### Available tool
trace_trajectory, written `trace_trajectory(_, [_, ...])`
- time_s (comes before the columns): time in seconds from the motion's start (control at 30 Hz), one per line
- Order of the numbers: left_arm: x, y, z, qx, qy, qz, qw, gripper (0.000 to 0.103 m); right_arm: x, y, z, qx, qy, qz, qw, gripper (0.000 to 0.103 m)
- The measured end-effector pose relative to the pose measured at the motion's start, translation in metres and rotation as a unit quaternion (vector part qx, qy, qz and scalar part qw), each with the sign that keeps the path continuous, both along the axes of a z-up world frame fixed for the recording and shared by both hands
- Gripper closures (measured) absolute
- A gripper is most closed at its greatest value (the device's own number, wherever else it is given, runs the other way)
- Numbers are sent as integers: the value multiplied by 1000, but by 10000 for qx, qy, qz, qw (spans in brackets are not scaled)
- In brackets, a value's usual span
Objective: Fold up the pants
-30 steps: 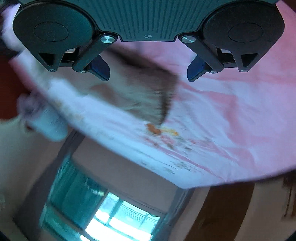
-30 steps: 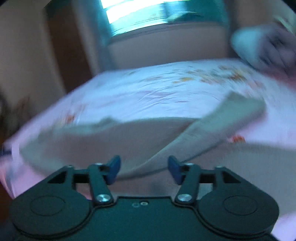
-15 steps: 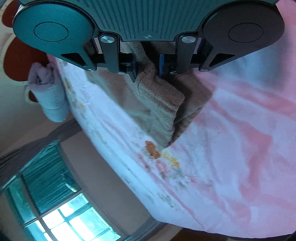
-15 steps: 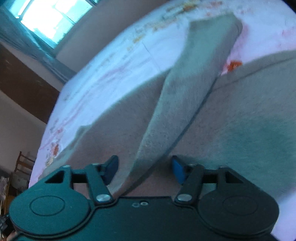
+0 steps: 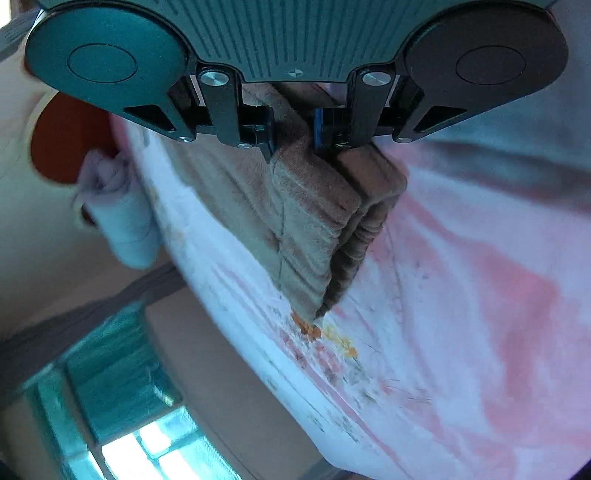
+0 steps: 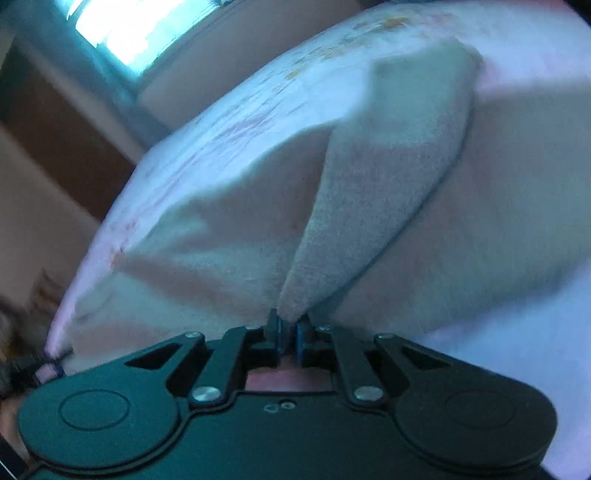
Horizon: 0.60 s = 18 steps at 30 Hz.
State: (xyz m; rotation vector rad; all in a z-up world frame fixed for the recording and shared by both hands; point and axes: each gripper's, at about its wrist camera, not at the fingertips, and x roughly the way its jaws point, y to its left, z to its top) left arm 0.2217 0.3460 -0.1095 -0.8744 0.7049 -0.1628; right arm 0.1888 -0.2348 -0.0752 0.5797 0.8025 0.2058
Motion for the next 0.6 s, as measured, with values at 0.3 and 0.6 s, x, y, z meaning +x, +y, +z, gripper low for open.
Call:
trace_trajectory(0.3, [14,-3,29,365,-259,-196,9988,83,4,-2,28,-88,-408,34,9991,103])
trace_trajectory(0.6, [8,-6,15,805,-75,-192,9965,77,5,-11,-2,23,124,11,9999,97])
